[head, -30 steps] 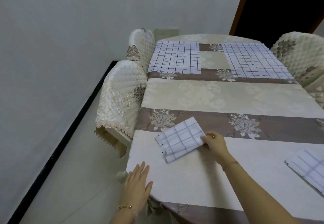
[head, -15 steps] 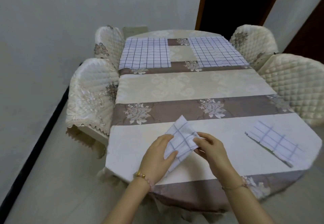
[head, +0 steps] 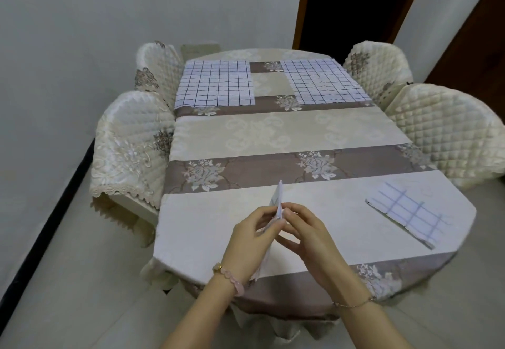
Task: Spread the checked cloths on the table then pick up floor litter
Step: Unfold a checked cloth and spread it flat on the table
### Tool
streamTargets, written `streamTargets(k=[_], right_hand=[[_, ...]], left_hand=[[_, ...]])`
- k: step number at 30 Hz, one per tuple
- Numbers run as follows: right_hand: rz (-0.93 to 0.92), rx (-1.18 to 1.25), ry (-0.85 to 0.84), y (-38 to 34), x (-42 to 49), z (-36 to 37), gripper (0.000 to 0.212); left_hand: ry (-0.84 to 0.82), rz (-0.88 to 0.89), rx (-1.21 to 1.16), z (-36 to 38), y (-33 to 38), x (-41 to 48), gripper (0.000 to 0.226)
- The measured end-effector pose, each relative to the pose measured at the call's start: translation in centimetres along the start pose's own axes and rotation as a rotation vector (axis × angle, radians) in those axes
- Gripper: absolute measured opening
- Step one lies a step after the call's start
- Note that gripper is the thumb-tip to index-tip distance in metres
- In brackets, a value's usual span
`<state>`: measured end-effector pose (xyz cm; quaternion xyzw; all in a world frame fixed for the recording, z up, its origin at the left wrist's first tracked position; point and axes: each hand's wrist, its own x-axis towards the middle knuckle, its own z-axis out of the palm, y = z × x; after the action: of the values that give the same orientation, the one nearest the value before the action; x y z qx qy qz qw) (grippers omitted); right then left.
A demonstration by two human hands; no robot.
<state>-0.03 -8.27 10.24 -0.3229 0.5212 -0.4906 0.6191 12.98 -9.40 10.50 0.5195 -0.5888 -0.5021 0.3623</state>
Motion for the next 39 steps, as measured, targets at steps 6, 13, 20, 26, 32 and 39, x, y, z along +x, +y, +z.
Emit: streamTargets(k=[6, 13, 20, 26, 32, 39], right_hand=[[0.018, 0.011, 0.014, 0.1, 0.5, 0.7, 0.026], [0.052, -0.016, 0.071, 0.4, 1.2, 1.2, 0.02], [0.002, -0.105, 0.188, -1.3, 1.7, -1.0, 0.015], [-0.037, -0.224, 0.222, -2.6, 1.7, -4.6, 0.014], [-0.057, -0.254, 0.279, -1.8, 1.8, -5.1, 0.018], [-0.043, -0.139, 0.32, -1.6, 2.1, -5.5, 0.018]], left_hand=[[0.005, -0.027, -0.118, -0.4, 0.2, -0.2, 0.022], [0.083, -0.092, -0.203, -0.7, -0.2, 0.0, 0.03], [0.346, -0.032, -0.156, -4.0, -1.5, 1.9, 0.037], [0.376, -0.032, 0.011, -8.0, -2.4, 3.9, 0.035], [0.212, -0.292, -0.325, -7.7, -3.1, 2.9, 0.027], [-0.042, -0.492, -0.516, -7.6, -4.7, -0.3, 0.024]])
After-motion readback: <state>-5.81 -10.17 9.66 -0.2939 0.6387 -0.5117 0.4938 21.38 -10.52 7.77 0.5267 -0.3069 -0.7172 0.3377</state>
